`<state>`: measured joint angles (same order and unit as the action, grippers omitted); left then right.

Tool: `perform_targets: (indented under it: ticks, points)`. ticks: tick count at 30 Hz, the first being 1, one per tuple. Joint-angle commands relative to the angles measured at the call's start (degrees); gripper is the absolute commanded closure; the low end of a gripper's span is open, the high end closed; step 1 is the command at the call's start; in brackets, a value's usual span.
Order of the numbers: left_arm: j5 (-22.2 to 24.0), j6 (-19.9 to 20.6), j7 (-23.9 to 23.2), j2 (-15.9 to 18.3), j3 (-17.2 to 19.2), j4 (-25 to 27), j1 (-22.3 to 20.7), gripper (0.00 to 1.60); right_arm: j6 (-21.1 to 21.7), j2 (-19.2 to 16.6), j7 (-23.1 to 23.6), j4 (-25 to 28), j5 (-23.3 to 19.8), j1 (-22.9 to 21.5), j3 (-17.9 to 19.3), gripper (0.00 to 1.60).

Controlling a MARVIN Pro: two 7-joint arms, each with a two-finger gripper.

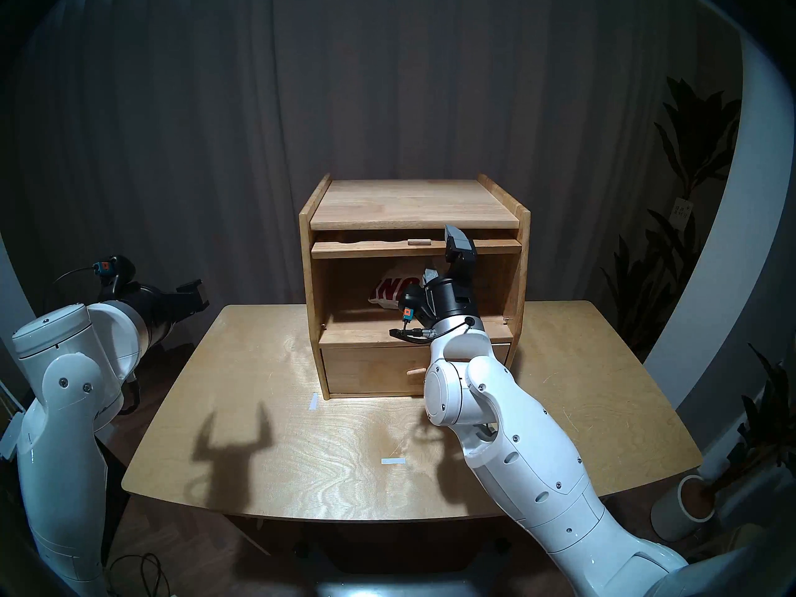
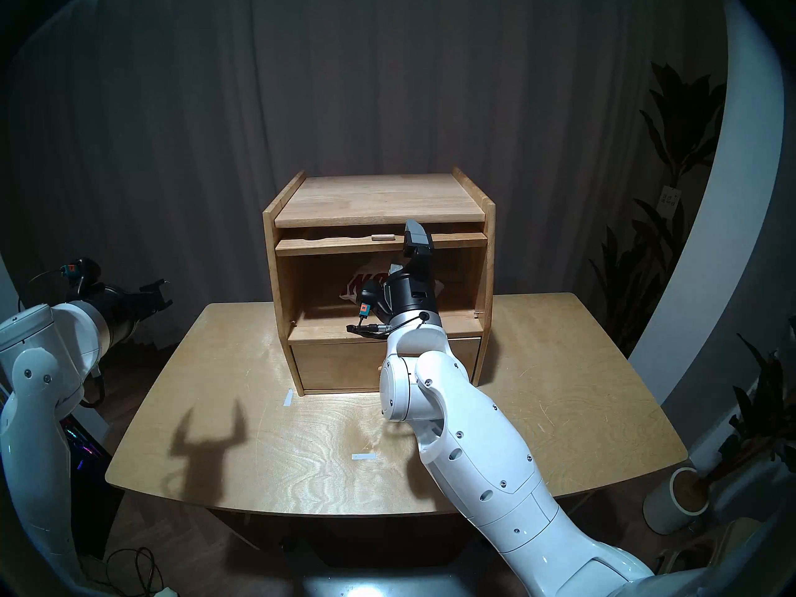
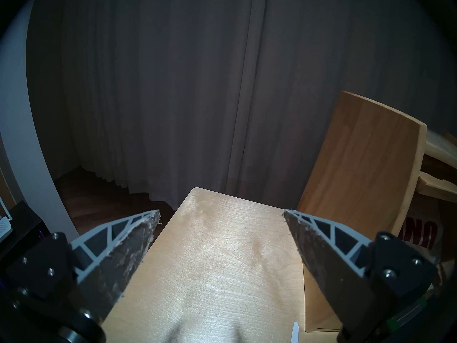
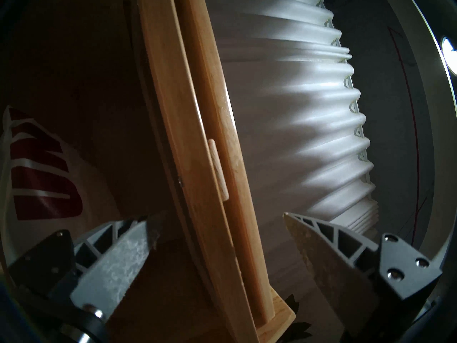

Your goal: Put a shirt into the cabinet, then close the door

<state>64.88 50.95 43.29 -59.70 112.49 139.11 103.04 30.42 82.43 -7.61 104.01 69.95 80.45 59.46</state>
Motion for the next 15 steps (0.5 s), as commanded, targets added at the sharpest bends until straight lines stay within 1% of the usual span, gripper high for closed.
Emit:
perform_targets:
  ticks: [1,2,3,4,6,8,11,12,13,15]
  points:
    - [-0.69,-0.86,-0.75,0.43,0.55,0.89,0.03,0.00,7.79,6.08,5.27,5.86,0.52,1.66,0.19,0.00]
    - [-0.72,-0.88,-0.80,0.44,0.56,0.89,0.05,0.00,7.08,5.24,6.21,6.32,0.67,0.98,0.09,0.00]
    - [-0.80,-0.97,-0.93,0.46,0.59,0.89,0.14,0.00,9.34,5.50,7.62,6.71,2.40,0.60,-0.23,0.00]
    - [-0.88,-1.04,-1.04,0.48,0.61,0.89,0.21,0.00,9.30,5.61,8.96,6.82,2.49,0.11,0.01,0.00]
    - [-1.02,-1.20,-1.26,0.53,0.67,0.89,0.36,0.00,12.16,5.10,11.98,6.47,3.93,-1.79,-0.82,0.00]
    - [-1.16,-1.34,-1.46,0.56,0.70,0.89,0.47,0.00,13.95,4.82,14.18,5.48,5.21,-3.79,-1.86,0.00]
    - [-1.32,-1.46,-1.70,0.59,0.75,0.89,0.58,0.00,15.57,4.56,17.56,4.51,7.96,-5.86,-2.96,0.00]
    - [-1.43,-1.57,-1.88,0.62,0.79,0.89,0.66,0.00,16.72,3.93,20.30,4.07,9.86,-7.14,-3.48,0.00]
    - [-1.43,-1.57,-1.88,0.62,0.79,0.89,0.66,0.00,16.72,3.93,20.30,4.07,9.86,-7.14,-3.48,0.00]
    - [-1.60,-1.71,-2.09,0.64,0.82,0.89,0.77,0.00,17.57,3.15,22.84,3.56,11.98,-8.30,-4.01,0.00]
